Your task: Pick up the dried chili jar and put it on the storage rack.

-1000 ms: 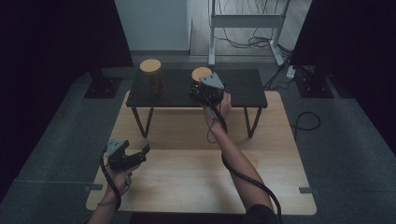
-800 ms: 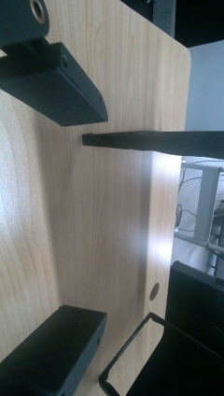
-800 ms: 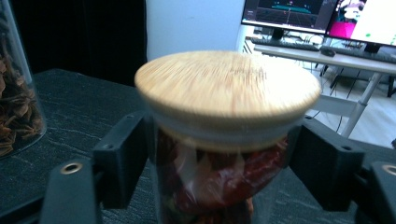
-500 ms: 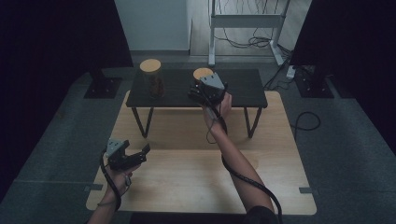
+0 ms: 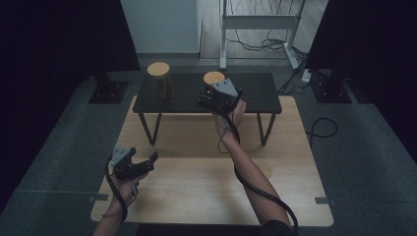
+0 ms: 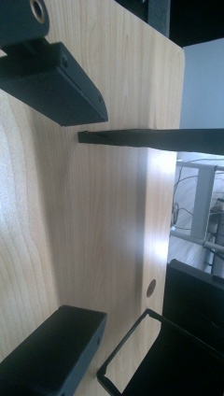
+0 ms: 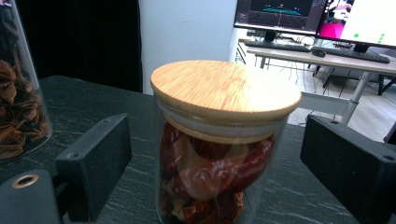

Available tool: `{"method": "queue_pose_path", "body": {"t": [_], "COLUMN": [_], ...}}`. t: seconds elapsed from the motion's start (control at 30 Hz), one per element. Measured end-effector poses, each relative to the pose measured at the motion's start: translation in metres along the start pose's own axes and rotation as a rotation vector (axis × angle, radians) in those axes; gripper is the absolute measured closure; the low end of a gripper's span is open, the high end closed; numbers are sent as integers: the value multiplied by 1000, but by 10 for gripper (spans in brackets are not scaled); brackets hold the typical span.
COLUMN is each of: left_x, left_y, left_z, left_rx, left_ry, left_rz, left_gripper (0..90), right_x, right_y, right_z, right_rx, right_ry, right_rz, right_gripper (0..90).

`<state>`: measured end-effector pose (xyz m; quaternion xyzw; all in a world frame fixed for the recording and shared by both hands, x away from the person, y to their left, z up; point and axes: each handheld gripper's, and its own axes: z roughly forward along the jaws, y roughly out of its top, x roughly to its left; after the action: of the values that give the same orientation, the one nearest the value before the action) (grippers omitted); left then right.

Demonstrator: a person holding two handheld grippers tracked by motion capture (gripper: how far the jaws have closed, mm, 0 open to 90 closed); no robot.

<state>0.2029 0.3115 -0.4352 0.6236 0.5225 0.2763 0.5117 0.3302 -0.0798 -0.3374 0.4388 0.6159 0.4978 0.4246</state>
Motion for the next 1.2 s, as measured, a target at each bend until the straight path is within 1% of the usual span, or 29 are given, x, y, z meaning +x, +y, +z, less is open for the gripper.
{"method": "queue_pose_path", "body": {"t": [0.43,0.7,1.2], "left_x": [-1,-2,-6], "left_y": [0,1,0], "left_z": [-1,-3,-3], "left_rx": [-4,-8,-9], "left_ry": [-4,-6,-7], "left_rz": [7,8,15], "left_gripper": [47,46,46], "right_x": [0,-1,-6], "right_y": [-4,-6,-18], "right_z": [-10,-18,-45], "right_rx": [3,5,2], "right_ry": [-1,4,7], "right_rz": [-11,-7,-1], "right_gripper": [72,71,67]}}
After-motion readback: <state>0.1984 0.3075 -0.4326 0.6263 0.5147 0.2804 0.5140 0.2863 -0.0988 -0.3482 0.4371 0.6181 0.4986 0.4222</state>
